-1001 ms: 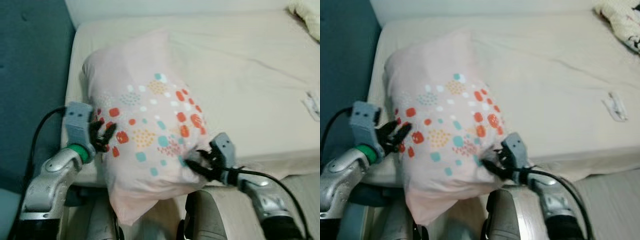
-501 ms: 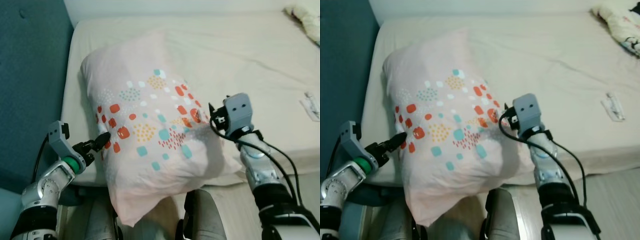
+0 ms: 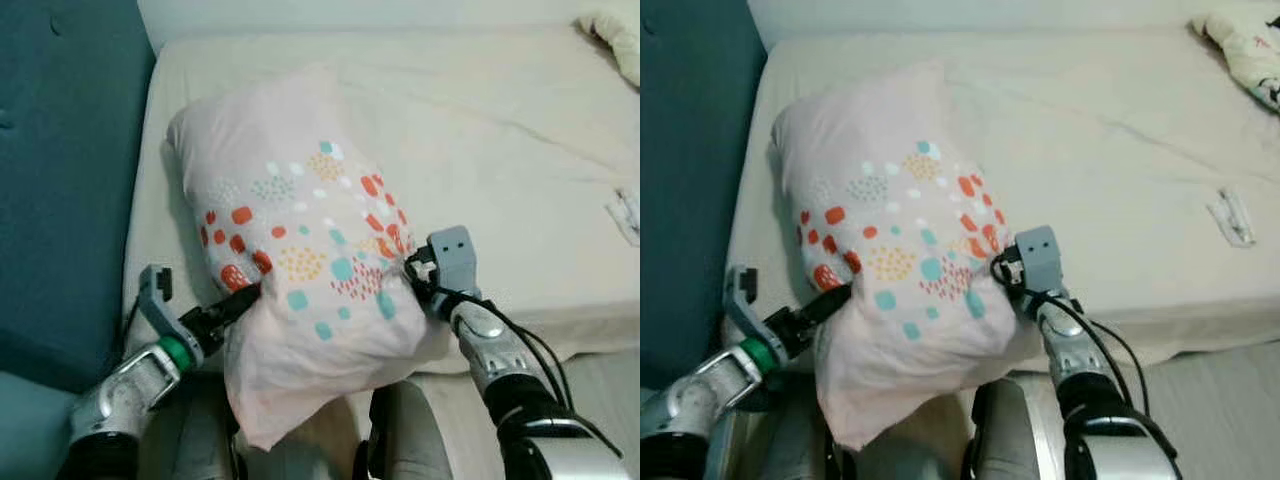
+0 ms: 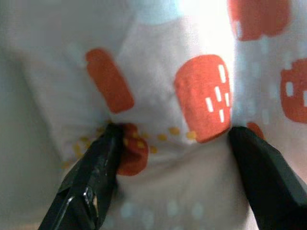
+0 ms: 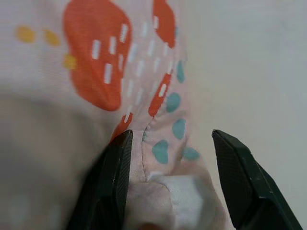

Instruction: Clean up the room

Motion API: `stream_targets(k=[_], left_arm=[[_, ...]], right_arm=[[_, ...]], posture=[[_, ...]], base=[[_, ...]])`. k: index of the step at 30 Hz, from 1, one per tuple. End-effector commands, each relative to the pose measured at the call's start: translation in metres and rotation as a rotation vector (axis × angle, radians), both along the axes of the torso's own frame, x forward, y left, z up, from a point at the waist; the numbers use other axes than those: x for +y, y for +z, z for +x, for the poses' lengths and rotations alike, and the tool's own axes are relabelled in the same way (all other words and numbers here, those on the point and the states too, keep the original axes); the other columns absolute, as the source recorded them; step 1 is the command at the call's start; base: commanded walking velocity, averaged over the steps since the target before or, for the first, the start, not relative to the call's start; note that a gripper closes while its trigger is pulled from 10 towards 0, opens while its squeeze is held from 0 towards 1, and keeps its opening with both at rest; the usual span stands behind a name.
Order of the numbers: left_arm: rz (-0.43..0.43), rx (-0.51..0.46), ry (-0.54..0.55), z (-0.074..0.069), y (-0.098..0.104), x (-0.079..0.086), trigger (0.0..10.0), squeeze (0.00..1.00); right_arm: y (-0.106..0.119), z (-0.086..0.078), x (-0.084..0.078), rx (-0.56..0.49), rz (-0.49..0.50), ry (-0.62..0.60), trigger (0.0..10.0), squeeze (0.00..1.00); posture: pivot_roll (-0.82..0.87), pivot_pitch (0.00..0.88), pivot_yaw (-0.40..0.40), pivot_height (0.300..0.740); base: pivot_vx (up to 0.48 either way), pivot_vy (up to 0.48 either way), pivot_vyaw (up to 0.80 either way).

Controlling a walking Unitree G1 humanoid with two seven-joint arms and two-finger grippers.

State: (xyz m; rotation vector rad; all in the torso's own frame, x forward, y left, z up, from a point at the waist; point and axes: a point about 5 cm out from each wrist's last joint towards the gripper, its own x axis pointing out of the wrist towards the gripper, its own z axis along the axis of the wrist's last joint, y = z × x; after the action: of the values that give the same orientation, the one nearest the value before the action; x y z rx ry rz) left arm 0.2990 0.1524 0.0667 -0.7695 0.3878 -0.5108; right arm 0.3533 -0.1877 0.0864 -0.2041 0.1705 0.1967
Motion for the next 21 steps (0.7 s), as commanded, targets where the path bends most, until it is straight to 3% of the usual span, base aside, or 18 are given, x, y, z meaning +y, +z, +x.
stream_targets(k=[1,2,5,6,7,8,9,15,19,21], left_arm=[[0.023,0.031,-0.076,-0.004,-0.009,-0.017,10.0,0.25],[0.051,0.018,-0.109,-0.003,-0.008,-0.027,10.0,0.0],[0.073,0.005,-0.128,-0.001,-0.006,-0.036,10.0,0.0],[0.073,-0.005,-0.144,0.002,-0.002,-0.047,8.7,0.0],[0.073,-0.005,-0.144,0.002,-0.002,-0.047,8.7,0.0],[0.067,-0.015,-0.161,0.005,0.003,-0.058,2.7,0.0],[0.073,-0.024,-0.171,0.007,0.007,-0.067,0.0,0.0],[0.139,-0.023,-0.167,0.01,0.011,-0.072,0.0,0.0],[0.184,-0.008,-0.15,0.012,0.009,-0.066,0.0,0.0],[0.233,0.019,-0.133,0.012,0.007,-0.055,0.0,0.0]], right_arm=[[-0.011,-0.005,0.008,0.044,0.023,0.037,10.0,0.0],[-0.01,-0.004,0.009,0.045,0.033,0.047,10.0,0.0],[-0.01,-0.003,0.01,0.046,0.035,0.052,10.0,0.0],[-0.009,-0.003,0.012,0.045,0.038,0.054,10.0,0.0],[-0.009,-0.003,0.012,0.045,0.038,0.054,10.0,0.0],[-0.009,-0.002,0.013,0.044,0.038,0.056,10.0,0.0],[-0.008,-0.002,0.013,0.045,0.038,0.058,10.0,0.0],[-0.009,-0.001,0.015,0.045,0.037,0.061,10.0,0.0],[-0.009,-0.002,0.013,0.044,0.038,0.06,10.0,0.0],[-0.01,-0.002,0.011,0.043,0.037,0.048,10.0,0.0]], posture=[[0.02,0.15,0.027,0.595],[0.02,0.148,0.024,0.595],[0.02,0.148,0.024,0.595],[0.01,0.145,0.024,0.595],[0.01,0.145,0.024,0.595],[0.01,0.142,0.025,0.595],[0.01,0.141,0.026,0.595],[0.01,0.141,0.028,0.595],[0.01,0.14,0.032,0.595],[0.02,0.14,0.035,0.595]], base=[[0.0,0.0,0.0],[0.0,0.0,0.0],[0.0,0.0,0.0],[0.0,0.0,0.0],[0.0,0.0,0.0],[0.0,0.0,0.0],[0.0,0.0,0.0],[0.0,0.0,0.0],[0.0,0.0,0.0],[0.0,0.0,0.0]])
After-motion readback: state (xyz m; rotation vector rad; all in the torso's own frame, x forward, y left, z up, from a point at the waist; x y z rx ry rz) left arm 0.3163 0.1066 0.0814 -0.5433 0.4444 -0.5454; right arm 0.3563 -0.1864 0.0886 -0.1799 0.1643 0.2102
